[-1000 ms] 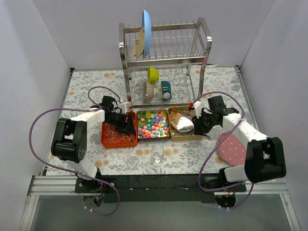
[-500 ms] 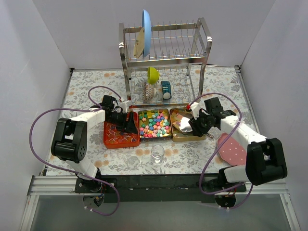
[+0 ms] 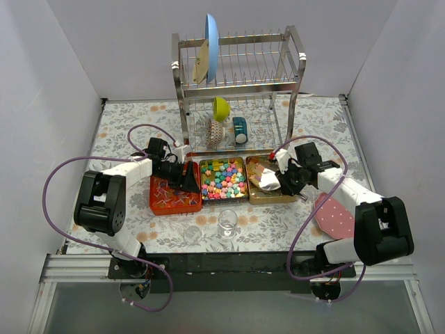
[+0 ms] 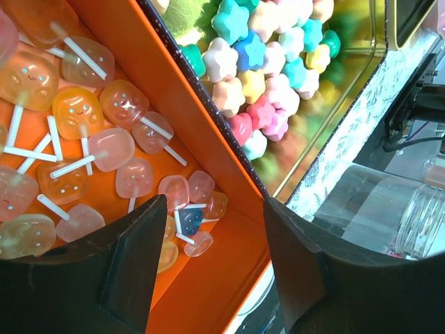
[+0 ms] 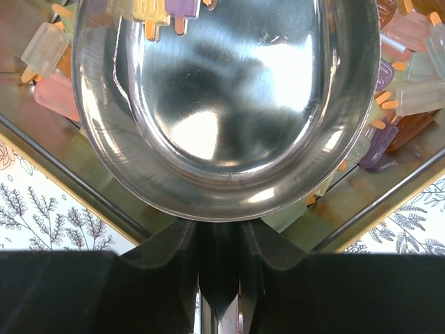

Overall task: Pack the candies
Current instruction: Scoop the fake candies from the storage box.

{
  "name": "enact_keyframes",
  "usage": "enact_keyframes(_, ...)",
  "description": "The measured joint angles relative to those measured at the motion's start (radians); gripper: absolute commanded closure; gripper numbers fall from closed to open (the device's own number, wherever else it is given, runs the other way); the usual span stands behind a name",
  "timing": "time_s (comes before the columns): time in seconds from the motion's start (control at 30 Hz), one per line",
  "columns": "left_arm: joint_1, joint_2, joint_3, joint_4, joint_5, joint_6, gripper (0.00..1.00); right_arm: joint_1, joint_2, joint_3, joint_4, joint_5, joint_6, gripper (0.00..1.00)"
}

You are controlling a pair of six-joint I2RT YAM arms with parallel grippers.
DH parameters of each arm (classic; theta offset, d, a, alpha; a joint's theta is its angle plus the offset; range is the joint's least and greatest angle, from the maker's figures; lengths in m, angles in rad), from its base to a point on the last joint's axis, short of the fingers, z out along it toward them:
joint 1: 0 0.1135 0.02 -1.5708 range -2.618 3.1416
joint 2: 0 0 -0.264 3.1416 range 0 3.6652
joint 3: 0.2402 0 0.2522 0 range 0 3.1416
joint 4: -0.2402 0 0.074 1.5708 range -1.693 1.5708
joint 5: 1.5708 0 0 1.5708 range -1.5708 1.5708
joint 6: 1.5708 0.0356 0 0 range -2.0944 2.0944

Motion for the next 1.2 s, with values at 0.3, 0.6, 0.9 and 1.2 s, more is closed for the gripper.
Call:
enact_keyframes(0.3,-0.003,-0.001,0.008,-0.062,-0.005,0.054,0.43,-0.021,-0.047,-0.052,0.044,-0.082,0.013,0.99)
enact_keyframes(0.6,-0.004,-0.001,0.025,-0.105,-0.005,0.073,0.43,-0.062,-0.052,-0.052,0.023,-0.157,0.021,0.99)
enact_keyframes(0.9,-0.004,-0.009,0.025,-0.102,-0.007,0.072,0.43,-0.106,-0.099,-0.052,-0.014,-0.210,0.020,0.99)
enact_keyframes(1.2,-0.004,-0.013,0.036,-0.129,-0.028,0.082,0.43,-0.120,-0.167,-0.142,0.082,-0.246,0.025,0.99)
